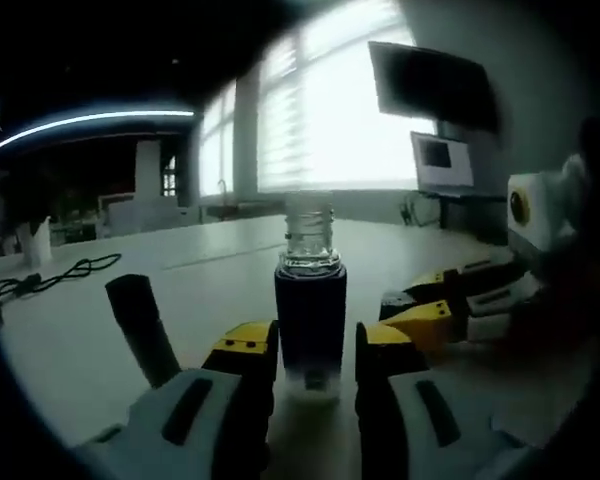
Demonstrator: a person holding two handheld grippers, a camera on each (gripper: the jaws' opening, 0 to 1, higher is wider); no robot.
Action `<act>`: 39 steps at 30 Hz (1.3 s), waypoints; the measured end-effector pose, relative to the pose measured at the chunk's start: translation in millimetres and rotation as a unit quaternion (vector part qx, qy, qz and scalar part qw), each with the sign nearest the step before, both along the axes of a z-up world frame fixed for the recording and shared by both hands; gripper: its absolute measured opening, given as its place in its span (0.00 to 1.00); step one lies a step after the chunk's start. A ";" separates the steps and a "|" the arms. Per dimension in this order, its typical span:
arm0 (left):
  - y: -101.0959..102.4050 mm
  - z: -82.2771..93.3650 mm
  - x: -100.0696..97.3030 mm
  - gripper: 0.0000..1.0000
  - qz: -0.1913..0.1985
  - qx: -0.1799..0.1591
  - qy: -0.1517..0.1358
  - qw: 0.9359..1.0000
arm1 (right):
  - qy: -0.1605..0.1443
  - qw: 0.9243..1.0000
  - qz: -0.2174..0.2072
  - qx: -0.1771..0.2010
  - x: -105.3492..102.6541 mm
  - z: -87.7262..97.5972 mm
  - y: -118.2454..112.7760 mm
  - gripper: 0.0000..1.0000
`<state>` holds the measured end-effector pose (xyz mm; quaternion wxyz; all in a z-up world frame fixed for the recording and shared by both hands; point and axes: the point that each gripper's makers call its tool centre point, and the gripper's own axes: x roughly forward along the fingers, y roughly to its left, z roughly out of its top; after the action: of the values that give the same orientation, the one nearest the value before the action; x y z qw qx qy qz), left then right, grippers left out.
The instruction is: Pick up cosmetic bottle twist off cap place on table pick up cap screw tight cap place on table
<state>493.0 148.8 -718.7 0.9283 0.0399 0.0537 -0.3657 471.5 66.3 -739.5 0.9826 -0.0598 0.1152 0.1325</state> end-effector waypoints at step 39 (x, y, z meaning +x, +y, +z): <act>-2.2 1.2 -37.0 0.13 -0.083 -0.005 -0.010 0.996 | -0.034 0.998 0.008 0.049 -11.1 18.7 -0.1 0.14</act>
<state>456.0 146.7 -717.5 0.8953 0.0432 0.0394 -0.4416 460.4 66.1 -720.9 0.9866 -0.0166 0.0747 0.1440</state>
